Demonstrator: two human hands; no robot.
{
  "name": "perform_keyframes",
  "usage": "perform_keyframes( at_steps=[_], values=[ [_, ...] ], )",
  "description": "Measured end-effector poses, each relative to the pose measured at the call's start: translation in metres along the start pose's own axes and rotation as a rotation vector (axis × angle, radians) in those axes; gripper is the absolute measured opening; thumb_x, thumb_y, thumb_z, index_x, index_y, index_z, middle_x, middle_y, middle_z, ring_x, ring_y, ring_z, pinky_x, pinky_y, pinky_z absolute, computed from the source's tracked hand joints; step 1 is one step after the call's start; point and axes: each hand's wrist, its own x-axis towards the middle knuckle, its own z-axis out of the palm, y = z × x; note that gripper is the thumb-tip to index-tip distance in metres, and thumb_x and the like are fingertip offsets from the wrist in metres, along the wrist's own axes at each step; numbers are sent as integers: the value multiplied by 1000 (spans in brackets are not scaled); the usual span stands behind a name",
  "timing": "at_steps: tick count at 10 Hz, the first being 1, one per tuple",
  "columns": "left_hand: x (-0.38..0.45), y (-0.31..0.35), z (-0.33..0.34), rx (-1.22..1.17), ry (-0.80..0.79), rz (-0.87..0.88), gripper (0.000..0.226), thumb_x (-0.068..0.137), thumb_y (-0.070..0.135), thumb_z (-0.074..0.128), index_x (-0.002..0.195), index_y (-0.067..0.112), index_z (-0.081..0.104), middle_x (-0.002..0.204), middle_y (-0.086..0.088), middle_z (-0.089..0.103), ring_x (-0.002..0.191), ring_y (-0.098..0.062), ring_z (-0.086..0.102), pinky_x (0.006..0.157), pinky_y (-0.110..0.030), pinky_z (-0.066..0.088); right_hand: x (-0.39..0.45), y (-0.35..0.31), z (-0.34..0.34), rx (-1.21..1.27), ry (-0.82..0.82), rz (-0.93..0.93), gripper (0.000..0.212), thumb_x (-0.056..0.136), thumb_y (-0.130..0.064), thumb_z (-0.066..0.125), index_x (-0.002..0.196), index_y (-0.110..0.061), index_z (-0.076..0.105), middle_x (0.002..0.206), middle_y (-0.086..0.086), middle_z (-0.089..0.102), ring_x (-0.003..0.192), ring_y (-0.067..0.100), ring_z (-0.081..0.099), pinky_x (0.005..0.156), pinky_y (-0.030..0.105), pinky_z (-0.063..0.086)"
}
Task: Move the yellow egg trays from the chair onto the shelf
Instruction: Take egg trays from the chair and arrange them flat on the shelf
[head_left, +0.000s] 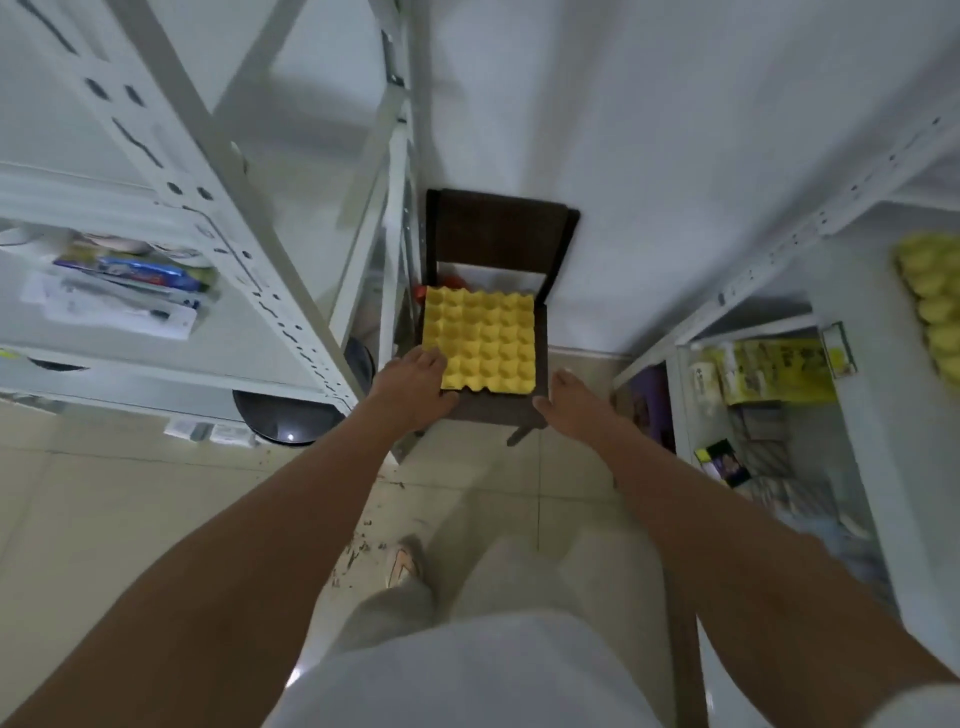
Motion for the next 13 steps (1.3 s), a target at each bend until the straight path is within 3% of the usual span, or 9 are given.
perform_keyframes(
  at_steps=[2,3,4,6,7,8,9,11,13],
  values=[
    [35,-6,34,-31,-192,-29,73,102,52,42,161,13,24,168,-7,23,156,-28,22,120,-49,33,37,0,9,114,11,48,56,107,-33,41,155,-5,34,161,20,30,148,38,32,119,46,33],
    [71,-9,43,-93,-222,-65,73,101,52,46,160,14,27,168,-5,24,155,-27,22,118,-50,36,80,15,13,-15,-63,-33,45,111,-25,31,150,-8,44,159,32,26,151,44,21,120,48,29],
    [108,-8,47,-196,-207,-166,66,98,47,50,153,13,38,159,-8,39,147,-30,36,111,-50,43,116,24,11,85,-88,85,52,109,-31,35,154,-4,36,161,24,29,149,37,30,119,47,31],
    [192,-20,61,-584,-235,-434,42,96,32,57,130,8,62,128,-17,65,119,-38,62,100,-51,52,213,49,16,62,-208,54,56,105,-35,42,153,-6,37,158,16,38,143,36,40,114,46,37],
    [241,-38,79,-690,-160,-539,46,93,38,51,125,9,67,123,-18,68,115,-38,65,98,-49,53,270,69,33,104,-155,117,40,102,-32,44,132,-8,56,129,16,61,118,36,60,85,39,48],
    [277,-61,108,-649,-165,-619,59,83,40,46,128,6,61,121,-22,66,112,-41,64,93,-46,53,318,85,55,199,-109,222,33,100,-31,46,112,-10,68,110,13,68,105,33,66,71,33,41],
    [309,-82,143,-578,-216,-634,56,86,31,48,135,6,52,118,-24,65,109,-44,63,92,-49,53,361,92,78,270,-93,315,28,96,-32,53,109,-13,68,114,11,68,107,33,66,71,32,42],
    [349,-99,196,-585,-111,-751,42,90,14,55,130,5,56,122,-22,62,112,-42,63,94,-45,53,415,95,118,230,75,439,8,94,-23,54,99,-21,60,106,7,70,100,33,68,69,35,44],
    [355,-95,209,-549,52,-894,26,96,12,47,118,9,60,110,-17,69,100,-39,67,78,-44,56,419,99,138,185,245,447,10,96,-26,58,93,-23,67,94,7,70,89,33,68,65,32,40]
  ],
)
